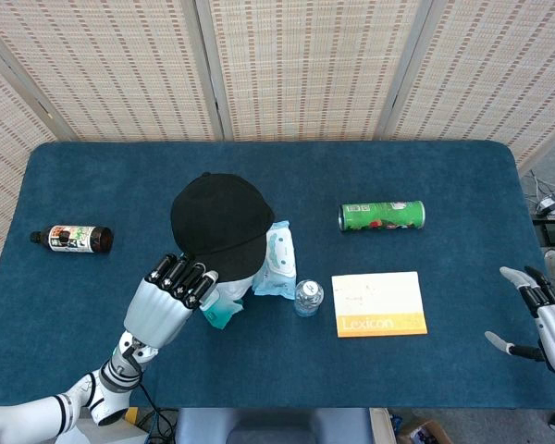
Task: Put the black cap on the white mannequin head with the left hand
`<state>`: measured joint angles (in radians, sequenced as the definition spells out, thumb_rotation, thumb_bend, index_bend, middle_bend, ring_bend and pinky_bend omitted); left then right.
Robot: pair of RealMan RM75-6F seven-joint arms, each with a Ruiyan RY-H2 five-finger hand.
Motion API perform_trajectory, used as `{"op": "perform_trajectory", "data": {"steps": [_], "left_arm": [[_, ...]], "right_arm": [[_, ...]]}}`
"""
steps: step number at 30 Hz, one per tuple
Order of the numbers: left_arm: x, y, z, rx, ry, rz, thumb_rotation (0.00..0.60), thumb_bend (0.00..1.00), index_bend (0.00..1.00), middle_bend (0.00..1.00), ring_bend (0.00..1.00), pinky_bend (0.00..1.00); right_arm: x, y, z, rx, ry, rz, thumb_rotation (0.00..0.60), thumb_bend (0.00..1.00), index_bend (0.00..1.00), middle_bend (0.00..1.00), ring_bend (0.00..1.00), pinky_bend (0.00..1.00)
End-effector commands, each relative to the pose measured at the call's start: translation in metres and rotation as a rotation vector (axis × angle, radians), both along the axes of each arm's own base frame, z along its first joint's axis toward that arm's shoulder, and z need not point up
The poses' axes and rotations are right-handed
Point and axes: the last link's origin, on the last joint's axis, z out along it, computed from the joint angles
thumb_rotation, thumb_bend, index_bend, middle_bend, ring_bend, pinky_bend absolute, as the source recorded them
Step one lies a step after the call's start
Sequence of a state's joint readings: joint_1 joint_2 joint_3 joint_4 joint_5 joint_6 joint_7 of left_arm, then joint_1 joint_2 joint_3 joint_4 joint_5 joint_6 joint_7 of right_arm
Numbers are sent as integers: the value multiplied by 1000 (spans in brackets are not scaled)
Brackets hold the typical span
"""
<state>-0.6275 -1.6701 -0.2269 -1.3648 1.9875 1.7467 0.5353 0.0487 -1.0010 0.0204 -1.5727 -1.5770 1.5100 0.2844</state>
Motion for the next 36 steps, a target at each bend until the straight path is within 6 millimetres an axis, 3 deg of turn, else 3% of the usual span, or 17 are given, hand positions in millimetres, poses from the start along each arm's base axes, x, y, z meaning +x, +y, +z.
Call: {"op": "perform_trajectory", "data": {"steps": [1, 20, 36], "left_arm": [[-3, -3, -7, -5, 19, -2, 600, 474, 773, 746, 486, 618], [-15, -24, -39, -59, 121, -36, 600, 473, 753, 732, 472, 618], [-30, -29, -54, -47, 222, 76, 600, 469, 603, 652, 448, 617]], "right_arm": [[0, 0, 0, 0, 0, -1, 600, 0, 129, 187, 79, 337], [-1, -1, 2, -3, -7, -8, 600, 0, 129, 188, 79, 337], [-2, -1, 3, -4, -10, -13, 600, 0, 129, 187, 79, 337]]}}
